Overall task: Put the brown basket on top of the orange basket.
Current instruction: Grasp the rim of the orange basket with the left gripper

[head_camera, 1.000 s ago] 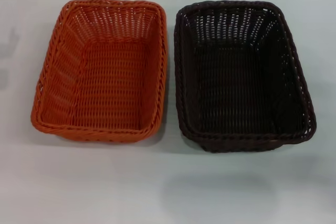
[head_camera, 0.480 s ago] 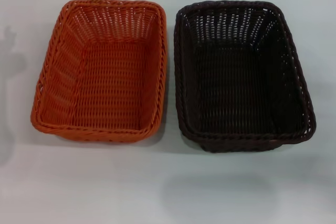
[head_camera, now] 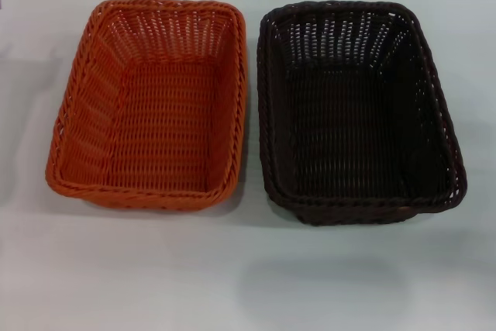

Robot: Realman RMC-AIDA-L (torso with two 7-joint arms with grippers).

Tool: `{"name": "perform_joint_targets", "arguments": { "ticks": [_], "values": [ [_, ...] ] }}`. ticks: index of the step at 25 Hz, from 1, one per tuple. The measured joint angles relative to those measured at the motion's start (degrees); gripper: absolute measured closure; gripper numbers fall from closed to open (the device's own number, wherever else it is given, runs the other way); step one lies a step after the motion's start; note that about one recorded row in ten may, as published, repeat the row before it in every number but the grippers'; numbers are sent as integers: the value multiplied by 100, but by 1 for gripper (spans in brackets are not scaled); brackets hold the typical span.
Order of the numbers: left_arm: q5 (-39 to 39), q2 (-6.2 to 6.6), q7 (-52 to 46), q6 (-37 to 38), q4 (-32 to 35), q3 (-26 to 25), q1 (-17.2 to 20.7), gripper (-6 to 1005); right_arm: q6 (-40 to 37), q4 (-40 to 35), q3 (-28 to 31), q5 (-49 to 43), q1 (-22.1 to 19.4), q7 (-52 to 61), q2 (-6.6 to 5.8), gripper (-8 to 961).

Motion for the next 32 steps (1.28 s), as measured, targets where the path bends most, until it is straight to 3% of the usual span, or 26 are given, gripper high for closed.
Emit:
{"name": "perform_joint_targets", "arguments": {
  "ticks": [1,2,3,8,9,12,20,22,32],
  "values": [
    [0,0,0,0,0,0,0,174,0,0,0,0,2,0,0,128],
    [-348,-168,531,-667,116,-527,-249,174,0,-1,0,0,4,0,-1,128],
    [-440,-205,654,-982,208,-683,-325,174,1,-1,0,3,4,0,-1,128],
    [-507,-211,693,-1294,333,-769,-382,175,32,-2,1,25,-1,0,-4,128],
    [-647,-217,593,-1701,505,-786,-423,175,54,-2,0,26,-2,0,-4,128],
    [-854,-206,514,-1967,526,-805,-473,175,68,-2,0,27,-2,0,-2,128],
    [-996,-241,447,-2154,361,-624,-463,175,71,-4,0,27,-24,0,9,127],
    [-1005,-248,389,-2104,-51,-419,-471,175,71,-11,0,26,-27,0,10,127],
    [-1150,-253,431,-2006,-716,-316,-554,176,68,-33,0,23,-29,-3,12,127]
  ]
}}
